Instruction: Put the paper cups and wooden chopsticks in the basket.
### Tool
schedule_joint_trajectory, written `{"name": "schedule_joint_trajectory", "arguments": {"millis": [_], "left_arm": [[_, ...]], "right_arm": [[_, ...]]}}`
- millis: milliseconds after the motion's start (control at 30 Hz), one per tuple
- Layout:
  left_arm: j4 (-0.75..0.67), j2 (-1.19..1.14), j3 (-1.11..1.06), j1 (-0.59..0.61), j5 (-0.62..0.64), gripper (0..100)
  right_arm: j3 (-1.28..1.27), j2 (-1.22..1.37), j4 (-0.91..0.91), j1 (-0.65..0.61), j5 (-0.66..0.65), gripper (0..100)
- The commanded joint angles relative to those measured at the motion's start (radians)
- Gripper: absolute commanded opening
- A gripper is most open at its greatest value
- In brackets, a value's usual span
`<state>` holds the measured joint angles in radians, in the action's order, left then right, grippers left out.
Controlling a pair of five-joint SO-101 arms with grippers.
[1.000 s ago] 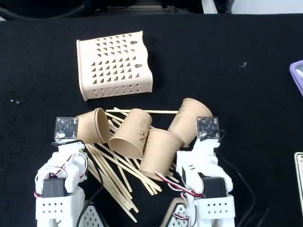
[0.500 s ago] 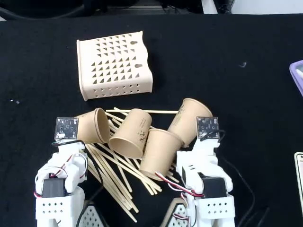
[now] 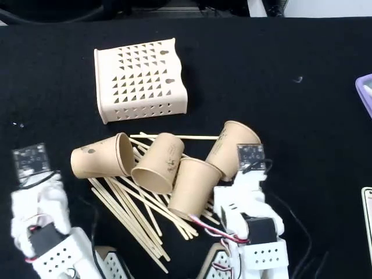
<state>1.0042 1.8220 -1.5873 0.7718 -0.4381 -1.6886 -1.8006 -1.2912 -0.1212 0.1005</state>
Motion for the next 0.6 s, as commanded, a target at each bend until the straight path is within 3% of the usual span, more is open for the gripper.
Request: {"name": "schedule_joint_trajectory", "arguments": {"millis": [0, 133, 233, 367, 467, 567], "left_arm": [[-0.180, 0.002, 0.084, 0.088, -0.097, 3], [-0.275, 0.002, 0.099, 0.088, -0.078, 3], [-0.288, 0.000, 0.170, 0.081, 0.028, 3], [-0.288, -0.002, 0.320, 0.076, 0.183, 4], [-0.250, -0.003, 0.429, 0.021, 0.273, 11], [-0.118, -0.006, 0.519, -0.110, 0.318, 21]], "right_arm": [[0.004, -0.093, 0.017, -0.074, 0.006, 3.9], [0.004, -0.093, 0.201, -0.078, 0.006, 3.9], [0.004, -0.093, 0.316, -0.077, -0.025, 3.9], [0.004, -0.093, 0.410, -0.075, -0.342, 4.0], [0.010, -0.093, 0.460, -0.066, -0.588, 4.0], [0.044, -0.093, 0.451, -0.063, -0.689, 3.9]]}}
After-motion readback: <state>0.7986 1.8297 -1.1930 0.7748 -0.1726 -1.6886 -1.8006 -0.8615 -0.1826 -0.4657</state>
